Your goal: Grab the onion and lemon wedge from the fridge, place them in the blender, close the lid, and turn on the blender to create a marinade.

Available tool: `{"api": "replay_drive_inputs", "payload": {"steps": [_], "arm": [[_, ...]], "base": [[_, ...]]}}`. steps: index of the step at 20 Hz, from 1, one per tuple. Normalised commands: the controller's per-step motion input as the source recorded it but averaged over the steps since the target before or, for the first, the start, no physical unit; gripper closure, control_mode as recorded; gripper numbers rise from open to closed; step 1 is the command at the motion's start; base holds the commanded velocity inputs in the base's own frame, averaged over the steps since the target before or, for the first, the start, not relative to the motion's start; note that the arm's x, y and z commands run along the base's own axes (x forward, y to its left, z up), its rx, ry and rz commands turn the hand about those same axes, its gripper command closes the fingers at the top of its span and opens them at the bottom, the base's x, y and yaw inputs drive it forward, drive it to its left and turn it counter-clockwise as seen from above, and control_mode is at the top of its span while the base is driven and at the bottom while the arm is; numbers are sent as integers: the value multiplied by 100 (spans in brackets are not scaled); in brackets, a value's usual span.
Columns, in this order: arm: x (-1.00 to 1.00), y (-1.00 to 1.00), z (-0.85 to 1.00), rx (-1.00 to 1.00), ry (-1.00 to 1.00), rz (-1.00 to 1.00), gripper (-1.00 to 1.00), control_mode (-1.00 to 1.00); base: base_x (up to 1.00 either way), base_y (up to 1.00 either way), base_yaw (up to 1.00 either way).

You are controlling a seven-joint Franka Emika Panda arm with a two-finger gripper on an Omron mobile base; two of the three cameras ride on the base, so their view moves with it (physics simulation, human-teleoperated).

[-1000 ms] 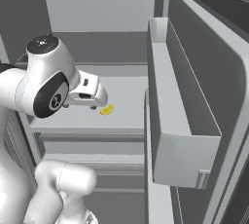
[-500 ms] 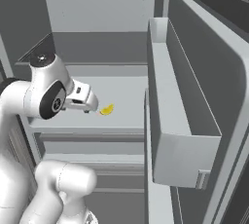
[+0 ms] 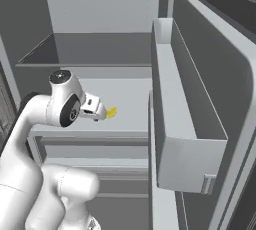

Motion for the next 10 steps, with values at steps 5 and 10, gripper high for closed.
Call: {"api": "replay_drive_inputs", "payload": {"steps": [5,10], "arm": [[98,7,-33,0,11,-8,-100,-100],[87,0,-28,0,5,-8,-100,-100]], "base": [[0,0,0],[0,0,0]]}}
